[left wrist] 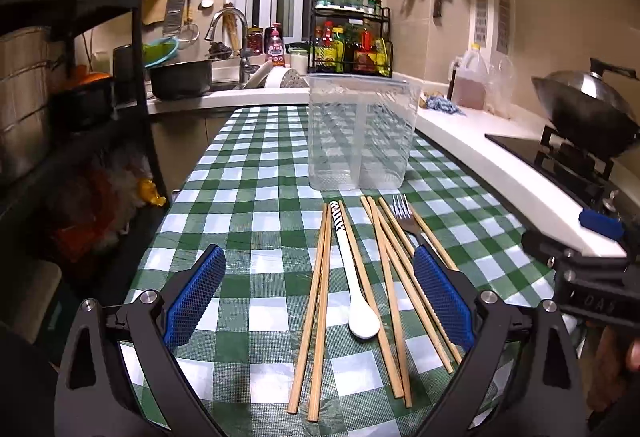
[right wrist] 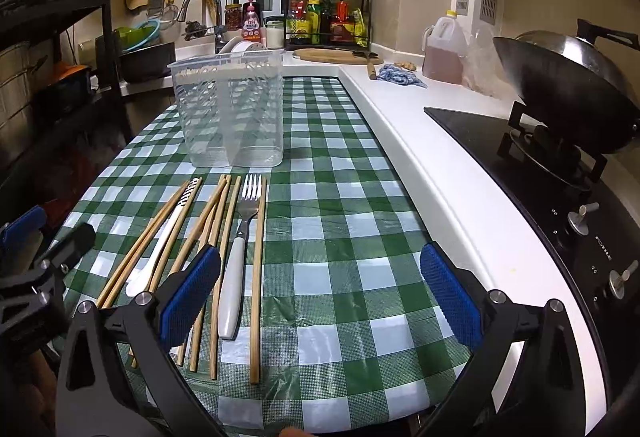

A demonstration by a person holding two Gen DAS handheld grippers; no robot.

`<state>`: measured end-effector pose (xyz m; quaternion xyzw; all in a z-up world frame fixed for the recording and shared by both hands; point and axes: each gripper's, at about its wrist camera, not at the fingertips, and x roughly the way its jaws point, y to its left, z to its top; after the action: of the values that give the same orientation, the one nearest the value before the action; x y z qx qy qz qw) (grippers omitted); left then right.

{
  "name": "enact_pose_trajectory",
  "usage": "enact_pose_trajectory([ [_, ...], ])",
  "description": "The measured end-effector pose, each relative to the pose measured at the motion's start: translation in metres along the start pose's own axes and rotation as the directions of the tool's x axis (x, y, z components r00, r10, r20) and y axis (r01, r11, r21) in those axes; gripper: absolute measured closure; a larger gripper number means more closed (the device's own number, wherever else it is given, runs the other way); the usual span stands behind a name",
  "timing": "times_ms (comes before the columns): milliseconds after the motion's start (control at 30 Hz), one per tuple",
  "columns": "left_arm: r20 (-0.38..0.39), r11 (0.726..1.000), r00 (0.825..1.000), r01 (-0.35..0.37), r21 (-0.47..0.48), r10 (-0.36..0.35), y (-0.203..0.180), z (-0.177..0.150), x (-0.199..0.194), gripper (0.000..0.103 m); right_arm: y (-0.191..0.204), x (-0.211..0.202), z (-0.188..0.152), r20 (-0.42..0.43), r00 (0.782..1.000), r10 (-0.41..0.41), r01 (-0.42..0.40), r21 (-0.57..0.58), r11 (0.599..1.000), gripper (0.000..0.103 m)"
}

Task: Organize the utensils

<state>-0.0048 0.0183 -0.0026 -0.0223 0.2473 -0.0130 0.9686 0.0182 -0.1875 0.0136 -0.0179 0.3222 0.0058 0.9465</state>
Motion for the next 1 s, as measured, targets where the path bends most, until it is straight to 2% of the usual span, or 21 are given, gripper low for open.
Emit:
enact_pose_trajectory([
  [100,-0.014,1.000,1.000,-0.001,-0.008,0.000,-0.001,-0.002,0.001,0.013,-0.001,0.002,0.001,-0.018,1.000,0.013,-0.012,0.012,1.000,0.006],
  [167,-0.006,1.000,1.000,0.000,-0.008,0.000,-0.002,-0.003,-0.001,0.013,-0.001,0.004,0.000,-0.028,0.999,0.019,-0.018,0.020,1.000,0.013],
  [367,-0.019,1.000,1.000,0.006,-0.011,-0.006,-0.003,-0.010,-0.002,0.013,-0.002,0.001,-0.001,-0.026,0.999,0.023,-0.023,0.025,0.999,0.018],
  [500,-0.015,1.000,1.000,0.019,0.020,-0.018,-0.008,-0.016,-0.004,0.013,-0.001,0.000,0.000,-0.016,1.000,0.021,-0.020,0.013,1.000,0.018],
  [700,-0.008,0.999,0.999,0.039,0.010,-0.039,-0.006,-0.015,-0.006,0.020,-0.001,0.000,0.000,-0.016,1.000,0.019,-0.019,0.006,1.000,0.018],
  [1000,0.000,0.999,0.999,0.046,0.018,-0.046,-0.008,-0.014,-0.009,0.021,0.001,-0.002,0.001,-0.006,1.000,0.016,-0.016,-0.006,1.000,0.018],
])
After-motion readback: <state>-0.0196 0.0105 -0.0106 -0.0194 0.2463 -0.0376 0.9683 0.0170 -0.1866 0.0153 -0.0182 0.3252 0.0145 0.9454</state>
